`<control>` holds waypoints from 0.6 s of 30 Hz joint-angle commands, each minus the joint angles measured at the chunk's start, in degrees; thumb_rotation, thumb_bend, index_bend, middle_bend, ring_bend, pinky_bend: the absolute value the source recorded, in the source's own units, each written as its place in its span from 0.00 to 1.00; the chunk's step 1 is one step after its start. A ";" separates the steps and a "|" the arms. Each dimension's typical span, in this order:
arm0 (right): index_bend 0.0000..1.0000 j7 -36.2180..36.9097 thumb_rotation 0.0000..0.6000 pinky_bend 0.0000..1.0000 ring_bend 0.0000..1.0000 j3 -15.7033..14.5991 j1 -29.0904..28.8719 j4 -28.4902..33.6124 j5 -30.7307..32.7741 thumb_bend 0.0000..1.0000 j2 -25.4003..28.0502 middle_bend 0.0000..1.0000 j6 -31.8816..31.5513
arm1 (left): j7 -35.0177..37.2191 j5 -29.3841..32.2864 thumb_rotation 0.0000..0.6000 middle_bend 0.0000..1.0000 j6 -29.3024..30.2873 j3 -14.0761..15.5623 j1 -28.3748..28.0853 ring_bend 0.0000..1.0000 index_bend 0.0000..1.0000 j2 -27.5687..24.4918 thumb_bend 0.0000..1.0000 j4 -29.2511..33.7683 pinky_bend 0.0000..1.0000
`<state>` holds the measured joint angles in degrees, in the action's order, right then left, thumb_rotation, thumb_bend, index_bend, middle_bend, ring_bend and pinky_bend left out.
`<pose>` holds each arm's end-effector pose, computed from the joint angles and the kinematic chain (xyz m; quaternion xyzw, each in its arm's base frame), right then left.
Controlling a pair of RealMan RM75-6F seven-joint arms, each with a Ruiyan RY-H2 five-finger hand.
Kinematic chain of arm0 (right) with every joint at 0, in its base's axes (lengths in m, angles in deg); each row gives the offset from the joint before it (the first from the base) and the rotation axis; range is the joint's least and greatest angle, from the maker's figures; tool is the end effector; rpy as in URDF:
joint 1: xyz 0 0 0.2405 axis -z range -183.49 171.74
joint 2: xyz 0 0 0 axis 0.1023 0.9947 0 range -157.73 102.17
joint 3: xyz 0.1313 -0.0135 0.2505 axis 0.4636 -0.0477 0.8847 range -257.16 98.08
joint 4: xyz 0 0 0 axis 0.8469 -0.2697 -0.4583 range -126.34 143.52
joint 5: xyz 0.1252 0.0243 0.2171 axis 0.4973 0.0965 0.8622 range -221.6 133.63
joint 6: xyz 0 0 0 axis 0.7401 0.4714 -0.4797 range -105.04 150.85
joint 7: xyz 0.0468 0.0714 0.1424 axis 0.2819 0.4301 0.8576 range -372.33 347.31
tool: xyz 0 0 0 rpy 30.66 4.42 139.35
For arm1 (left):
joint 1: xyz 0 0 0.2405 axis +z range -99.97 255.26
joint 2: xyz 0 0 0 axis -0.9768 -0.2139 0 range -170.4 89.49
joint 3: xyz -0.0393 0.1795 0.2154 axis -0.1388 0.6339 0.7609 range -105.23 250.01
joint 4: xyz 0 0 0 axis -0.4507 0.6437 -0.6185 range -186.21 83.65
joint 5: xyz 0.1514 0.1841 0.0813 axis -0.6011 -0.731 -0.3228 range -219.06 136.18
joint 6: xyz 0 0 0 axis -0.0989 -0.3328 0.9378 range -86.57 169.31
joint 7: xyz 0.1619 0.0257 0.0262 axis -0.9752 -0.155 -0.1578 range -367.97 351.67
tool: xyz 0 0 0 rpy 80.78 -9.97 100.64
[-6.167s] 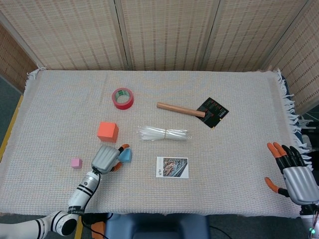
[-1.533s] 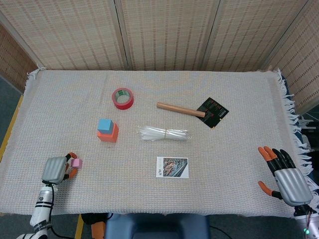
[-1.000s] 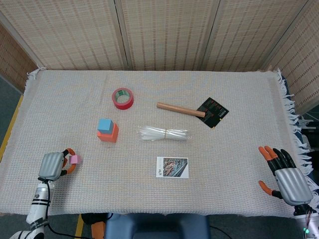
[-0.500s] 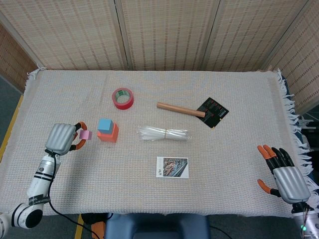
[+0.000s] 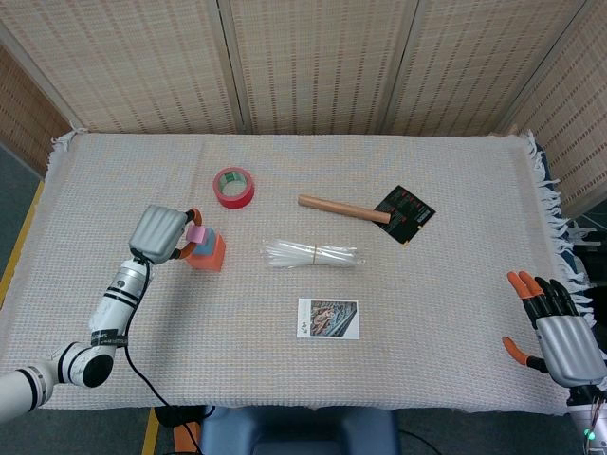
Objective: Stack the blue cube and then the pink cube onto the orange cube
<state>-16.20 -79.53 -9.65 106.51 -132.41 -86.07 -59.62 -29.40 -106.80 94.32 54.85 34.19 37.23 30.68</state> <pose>-0.3437 -0.1876 0.1410 0.6343 -0.3893 0.3425 0.5734 -0.1695 0.4603 0.0411 -0.7240 -0.2847 -0.3712 0.5069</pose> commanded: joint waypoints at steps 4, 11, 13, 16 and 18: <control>0.00 0.02 0.89 0.00 0.00 0.19 -0.10 0.03 0.44 0.20 0.09 0.00 0.33 | 0.73 0.27 1.00 1.00 -0.14 0.55 -1.37 1.00 0.55 0.86 0.30 -2.15 1.00; 0.00 -0.26 0.89 0.00 0.00 0.31 -0.13 0.15 0.53 0.20 -0.03 0.00 0.38 | 0.95 0.91 1.00 1.00 -0.50 1.80 -1.89 1.00 0.51 0.90 0.29 -3.48 1.00; 0.00 -0.43 0.89 0.00 0.00 0.36 -0.17 0.14 0.60 0.20 -0.11 0.00 0.44 | 1.07 0.93 1.00 1.00 -0.40 2.05 -1.92 1.00 0.48 0.83 0.29 -3.51 1.00; 0.00 -0.57 0.89 0.00 0.00 0.41 -0.20 0.17 0.68 0.20 -0.19 0.00 0.49 | 1.22 1.04 1.00 1.00 -0.13 2.29 -2.00 1.00 0.41 0.66 0.29 -3.52 1.00; 0.00 -0.61 0.89 0.00 0.00 0.48 -0.19 0.19 0.73 0.20 -0.24 0.00 0.42 | 1.63 1.32 1.00 1.00 -0.16 2.34 -2.04 1.00 0.37 0.48 0.29 -3.35 1.00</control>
<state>-16.81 -79.05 -9.84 106.69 -131.67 -86.31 -59.20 -27.84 -105.55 94.16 57.18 32.17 37.76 27.29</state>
